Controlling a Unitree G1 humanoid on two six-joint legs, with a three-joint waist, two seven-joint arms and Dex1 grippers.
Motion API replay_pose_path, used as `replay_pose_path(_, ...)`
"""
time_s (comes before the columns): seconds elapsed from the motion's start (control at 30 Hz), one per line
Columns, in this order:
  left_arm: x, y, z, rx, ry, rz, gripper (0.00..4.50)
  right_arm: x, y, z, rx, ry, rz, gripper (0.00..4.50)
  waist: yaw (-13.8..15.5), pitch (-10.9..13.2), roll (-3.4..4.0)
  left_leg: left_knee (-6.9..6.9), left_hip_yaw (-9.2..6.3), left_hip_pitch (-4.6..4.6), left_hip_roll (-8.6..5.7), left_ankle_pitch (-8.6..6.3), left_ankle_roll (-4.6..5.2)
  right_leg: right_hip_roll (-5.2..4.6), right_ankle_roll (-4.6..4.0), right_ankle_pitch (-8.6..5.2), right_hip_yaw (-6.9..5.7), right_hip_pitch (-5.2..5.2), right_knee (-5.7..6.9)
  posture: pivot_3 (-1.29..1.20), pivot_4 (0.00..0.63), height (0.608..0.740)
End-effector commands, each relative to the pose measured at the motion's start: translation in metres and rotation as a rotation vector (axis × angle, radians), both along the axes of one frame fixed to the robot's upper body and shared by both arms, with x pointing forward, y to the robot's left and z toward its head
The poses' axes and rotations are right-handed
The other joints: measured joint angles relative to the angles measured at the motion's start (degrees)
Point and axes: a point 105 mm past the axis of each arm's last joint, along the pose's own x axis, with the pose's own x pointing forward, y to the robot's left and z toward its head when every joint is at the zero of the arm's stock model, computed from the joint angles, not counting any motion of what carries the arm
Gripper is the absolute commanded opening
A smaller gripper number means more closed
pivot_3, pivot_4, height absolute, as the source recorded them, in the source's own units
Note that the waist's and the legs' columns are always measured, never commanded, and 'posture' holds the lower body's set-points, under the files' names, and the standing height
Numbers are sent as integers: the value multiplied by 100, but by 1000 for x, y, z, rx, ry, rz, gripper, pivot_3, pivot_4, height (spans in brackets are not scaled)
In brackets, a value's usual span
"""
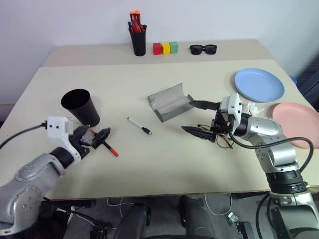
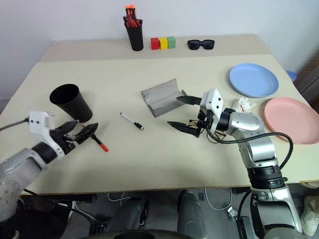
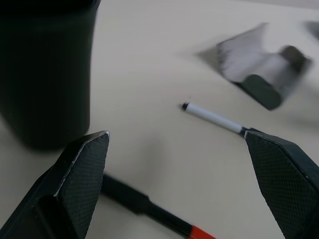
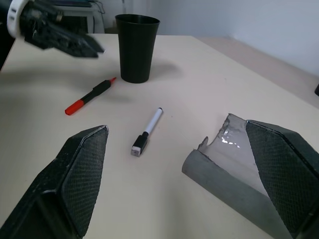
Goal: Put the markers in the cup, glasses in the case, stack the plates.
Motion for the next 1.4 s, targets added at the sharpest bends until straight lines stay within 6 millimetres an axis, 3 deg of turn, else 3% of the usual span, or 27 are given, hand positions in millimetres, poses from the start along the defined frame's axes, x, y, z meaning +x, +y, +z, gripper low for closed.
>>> replay_pose_path(0.03,-3,14,13,75,-26,214,4500,-1,3,4,8,-35,21,4487,17,0,0,0,2,2,-1,0,-1,0,0,0,2,0,1,0,150,740)
replay_pose_path(0.2,4,24,3,49,19,410,4500,-1,6,1,4,-32,37,4487,34,-1,-1,2,13,4,-2,3,-5,4,-7,5,6,2,0,0,150,740)
replay_pose_path(0.4,15,15,-20,7,126,429,4500,-1,8,1,7,-31,43,4487,35,-2,-2,2,21,4,-4,3,-5,5,-7,5,11,1,-2,0,150,740)
replay_pose_path(0.8,29,5,-33,-84,195,481,4500,-3,7,-6,0,-22,21,4487,27,-2,-4,3,32,3,-4,2,-4,4,-5,7,18,1,-7,0,150,740)
replay_pose_path(0.9,30,1,-39,-82,234,475,3644,-4,6,-7,-7,-22,13,4500,34,-2,-5,5,32,2,-4,2,-5,4,-3,8,18,1,-7,0,150,740)
replay_pose_path(1.13,30,-6,-46,-96,299,459,71,-4,5,-5,-12,-24,6,4500,36,-3,-5,9,34,3,-5,2,-4,4,3,11,19,2,-7,0,150,740)
replay_pose_path(1.27,26,-9,-44,-86,301,425,30,-3,5,-5,-12,-26,3,4500,25,-3,-5,8,36,5,-5,2,-4,5,4,11,20,3,-6,0,150,740)
replay_pose_path(1.4,16,-34,-39,-75,307,198,30,-1,4,-5,-14,-22,0,4500,28,-3,-5,9,38,4,-5,2,-3,4,4,11,22,2,-7,0,150,740)
